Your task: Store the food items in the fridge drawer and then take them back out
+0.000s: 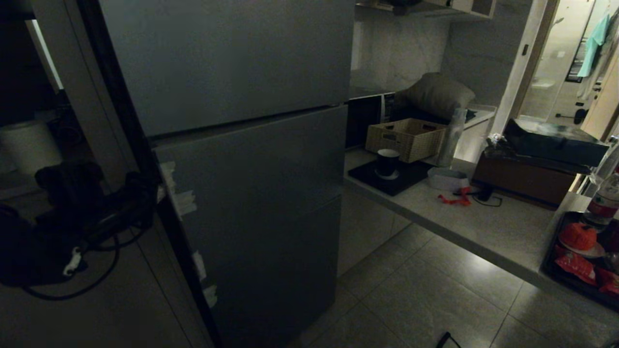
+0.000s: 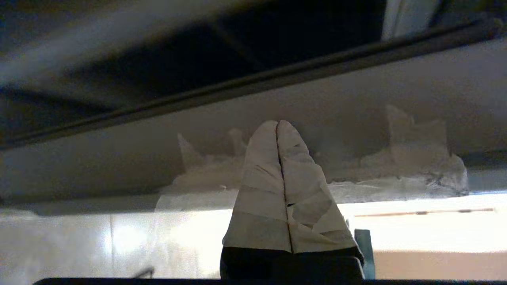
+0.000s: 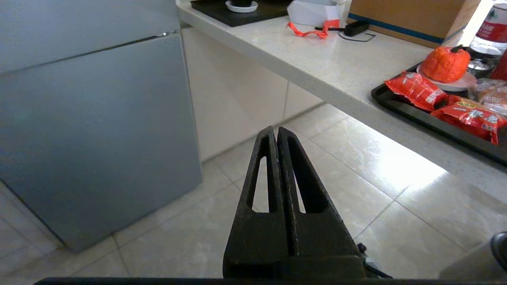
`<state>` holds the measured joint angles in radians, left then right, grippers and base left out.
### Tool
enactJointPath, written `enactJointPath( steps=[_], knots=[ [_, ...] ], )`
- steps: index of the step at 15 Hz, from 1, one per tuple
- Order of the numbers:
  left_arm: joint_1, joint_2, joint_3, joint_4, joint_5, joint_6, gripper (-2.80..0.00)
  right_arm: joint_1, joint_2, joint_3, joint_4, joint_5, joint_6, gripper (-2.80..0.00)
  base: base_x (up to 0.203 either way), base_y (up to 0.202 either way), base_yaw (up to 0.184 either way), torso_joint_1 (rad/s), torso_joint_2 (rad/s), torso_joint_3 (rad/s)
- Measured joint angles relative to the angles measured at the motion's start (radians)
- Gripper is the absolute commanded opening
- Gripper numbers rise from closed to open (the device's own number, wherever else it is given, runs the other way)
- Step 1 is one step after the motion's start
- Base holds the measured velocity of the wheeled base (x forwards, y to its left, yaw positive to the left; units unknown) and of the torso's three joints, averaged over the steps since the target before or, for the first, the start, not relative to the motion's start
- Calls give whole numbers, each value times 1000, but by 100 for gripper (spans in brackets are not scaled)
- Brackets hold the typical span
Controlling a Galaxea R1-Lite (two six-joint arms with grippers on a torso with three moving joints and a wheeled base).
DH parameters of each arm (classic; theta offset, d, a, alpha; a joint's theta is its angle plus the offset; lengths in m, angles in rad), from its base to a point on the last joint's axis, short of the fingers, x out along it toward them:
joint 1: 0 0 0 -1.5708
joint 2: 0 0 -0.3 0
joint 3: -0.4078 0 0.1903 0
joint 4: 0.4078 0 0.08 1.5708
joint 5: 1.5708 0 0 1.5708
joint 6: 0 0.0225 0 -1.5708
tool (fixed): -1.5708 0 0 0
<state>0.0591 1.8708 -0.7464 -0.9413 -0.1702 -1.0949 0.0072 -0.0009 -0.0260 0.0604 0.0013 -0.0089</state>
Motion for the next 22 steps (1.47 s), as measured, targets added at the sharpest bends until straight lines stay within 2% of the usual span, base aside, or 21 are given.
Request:
enactJointPath(
  steps=[3, 7, 9, 12, 15, 16, 17, 19, 22],
  knots=[
    [-44, -77, 136, -65, -5, -5, -280, -1, 0, 0, 0, 0, 0, -280, 0, 0, 0, 0, 0, 0],
    [-151, -204, 335, -142, -7, -3, -280, 0, 0, 0, 0, 0, 0, -280, 0, 0, 0, 0, 0, 0],
    [-166, -304, 408, -150, 0, -2, -280, 0, 0, 0, 0, 0, 0, -280, 0, 0, 0, 0, 0, 0],
    [-176, -511, 499, -136, 6, 3, -280, 1, 0, 0, 0, 0, 0, -280, 0, 0, 0, 0, 0, 0],
    [-178, -713, 544, -10, 4, 35, -280, 0, 0, 0, 0, 0, 0, -280, 0, 0, 0, 0, 0, 0],
    [-179, -764, 547, 63, 3, 74, -280, 0, 0, 0, 0, 0, 0, -280, 0, 0, 0, 0, 0, 0],
    [-179, -803, 548, 133, 4, 143, -280, 0, 0, 0, 0, 0, 0, -280, 0, 0, 0, 0, 0, 0],
    [-178, -857, 551, 258, 18, 320, -280, 0, 0, 0, 0, 0, 0, -280, 0, 0, 0, 0, 0, 0],
    [-175, -914, 565, 385, 100, 582, -280, 0, 0, 0, 0, 0, 0, -280, 0, 0, 0, 0, 0, 0]
  ],
)
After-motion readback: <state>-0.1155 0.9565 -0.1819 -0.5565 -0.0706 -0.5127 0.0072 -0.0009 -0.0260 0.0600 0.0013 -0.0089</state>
